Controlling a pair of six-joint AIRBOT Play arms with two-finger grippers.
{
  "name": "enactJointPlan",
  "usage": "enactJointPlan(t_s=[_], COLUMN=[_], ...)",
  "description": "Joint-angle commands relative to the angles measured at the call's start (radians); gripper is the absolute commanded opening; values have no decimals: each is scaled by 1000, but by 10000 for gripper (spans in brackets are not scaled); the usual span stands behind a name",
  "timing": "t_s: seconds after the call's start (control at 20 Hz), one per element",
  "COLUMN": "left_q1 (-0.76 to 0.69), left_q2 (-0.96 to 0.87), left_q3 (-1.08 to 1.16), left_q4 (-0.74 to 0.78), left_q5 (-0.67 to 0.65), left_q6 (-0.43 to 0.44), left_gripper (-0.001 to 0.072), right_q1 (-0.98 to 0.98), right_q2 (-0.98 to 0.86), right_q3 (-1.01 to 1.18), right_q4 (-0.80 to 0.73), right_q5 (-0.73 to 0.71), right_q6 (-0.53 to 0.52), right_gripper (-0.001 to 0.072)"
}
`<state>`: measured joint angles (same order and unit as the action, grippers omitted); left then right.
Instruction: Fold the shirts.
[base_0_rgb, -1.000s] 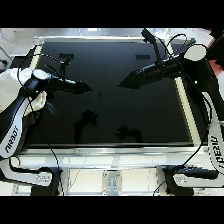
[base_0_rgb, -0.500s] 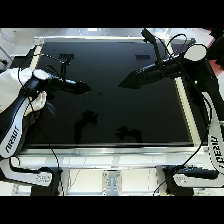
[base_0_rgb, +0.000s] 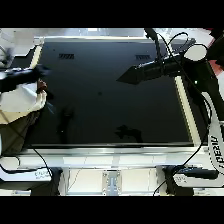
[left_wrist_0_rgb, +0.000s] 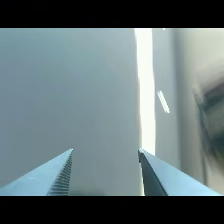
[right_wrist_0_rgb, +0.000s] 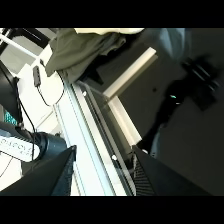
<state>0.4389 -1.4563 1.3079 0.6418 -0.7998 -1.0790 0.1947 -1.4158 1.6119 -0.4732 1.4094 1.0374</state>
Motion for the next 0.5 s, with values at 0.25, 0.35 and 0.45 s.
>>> enactJointPlan(t_s=[0.25, 0.35, 0.45], left_q1=[316, 299, 276], left_q2=[-102, -128, -153], left_q3=[1, 1, 1], left_q4=[0, 0, 1], left_q5=[231, 229, 251], left_q6=[219, 219, 219], left_gripper=[718, 718, 713], right_q1=[2, 2, 2], right_q2=[1, 1, 1], right_q3=[0, 0, 0], right_q4=[135, 155, 155], right_q5=[-210, -243, -252], right_q6=[5, 27, 42], right_gripper=[460, 561, 560])
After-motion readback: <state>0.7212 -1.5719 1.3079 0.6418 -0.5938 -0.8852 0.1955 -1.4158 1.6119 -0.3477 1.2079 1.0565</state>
